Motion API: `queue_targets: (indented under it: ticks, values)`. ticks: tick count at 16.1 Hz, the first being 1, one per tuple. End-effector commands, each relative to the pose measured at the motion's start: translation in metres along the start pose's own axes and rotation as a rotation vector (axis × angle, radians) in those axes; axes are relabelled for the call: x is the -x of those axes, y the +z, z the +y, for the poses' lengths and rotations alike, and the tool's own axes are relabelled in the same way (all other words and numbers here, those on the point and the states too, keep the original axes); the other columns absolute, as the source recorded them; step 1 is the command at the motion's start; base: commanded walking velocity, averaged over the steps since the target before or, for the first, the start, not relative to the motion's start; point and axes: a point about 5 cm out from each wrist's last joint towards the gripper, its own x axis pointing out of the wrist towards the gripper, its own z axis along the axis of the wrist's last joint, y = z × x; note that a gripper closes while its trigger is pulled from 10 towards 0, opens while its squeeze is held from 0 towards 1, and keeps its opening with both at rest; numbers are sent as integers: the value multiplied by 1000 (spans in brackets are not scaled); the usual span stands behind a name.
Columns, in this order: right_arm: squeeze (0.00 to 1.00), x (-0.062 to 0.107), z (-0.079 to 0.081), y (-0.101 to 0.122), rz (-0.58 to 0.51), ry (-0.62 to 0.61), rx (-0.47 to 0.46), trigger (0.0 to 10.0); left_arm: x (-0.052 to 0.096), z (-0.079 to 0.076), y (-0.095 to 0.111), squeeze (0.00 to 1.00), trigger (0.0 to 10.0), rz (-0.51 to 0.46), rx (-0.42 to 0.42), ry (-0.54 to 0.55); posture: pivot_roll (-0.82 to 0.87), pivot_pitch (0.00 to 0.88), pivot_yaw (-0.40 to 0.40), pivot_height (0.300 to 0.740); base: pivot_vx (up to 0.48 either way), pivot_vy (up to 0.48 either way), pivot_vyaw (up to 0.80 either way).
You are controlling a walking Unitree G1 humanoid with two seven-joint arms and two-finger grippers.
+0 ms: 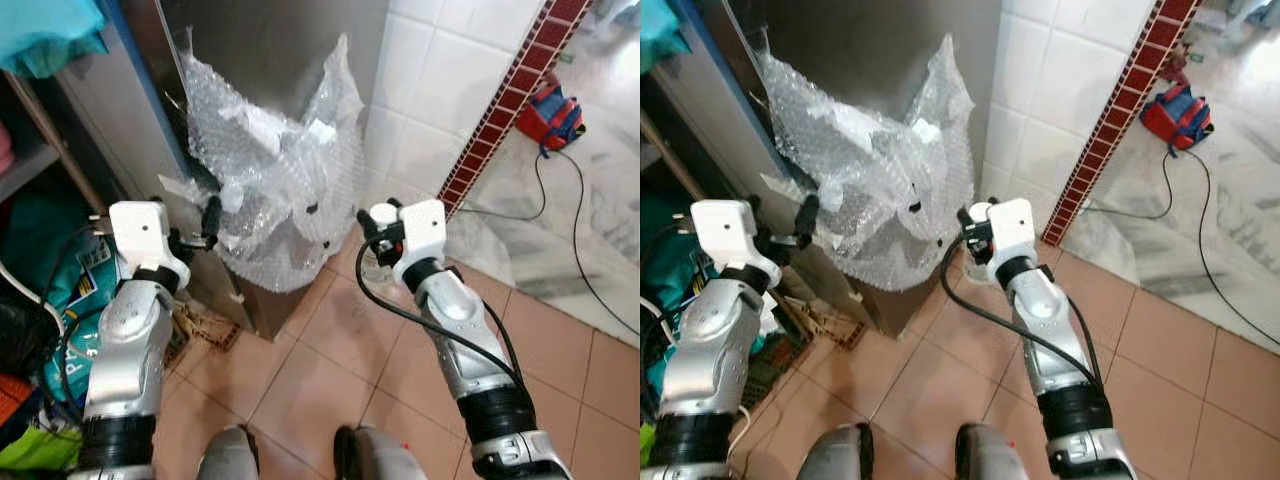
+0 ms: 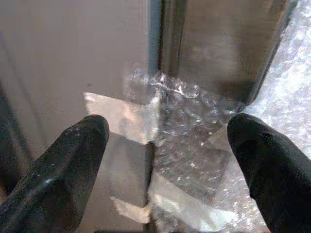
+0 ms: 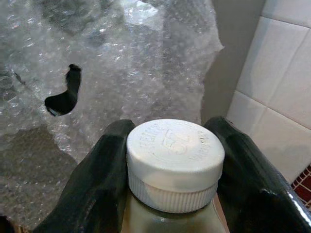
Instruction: Restocking fridge
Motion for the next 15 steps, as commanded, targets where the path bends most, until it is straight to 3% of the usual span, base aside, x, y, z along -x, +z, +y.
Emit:
queue_targets:
  ticks: [1, 7, 12, 15]
  values:
    - [0, -1, 5, 8, -37, 15, 19, 10000, -3, -4, 3, 0, 10000, -15, 11, -33, 47, 172, -7, 740, 0, 0, 0]
    - [0, 0, 10, 4, -26, 19, 22, 10000, -14, -11, 4, 0, 10000, -27, 37, -72, 46, 168, -6, 740, 0, 0, 0]
    - [0, 1, 6, 1, -16, -3, 32, 10000, -25, -31, -4, 0, 10000, 2, 48, -170, 31, 152, -18, 740, 0, 0, 0]
    - [0, 6, -1, -1, -4, -32, 60, 10000, -28, -44, -13, 0, 10000, 40, 9, -231, 23, 148, -27, 740, 0, 0, 0]
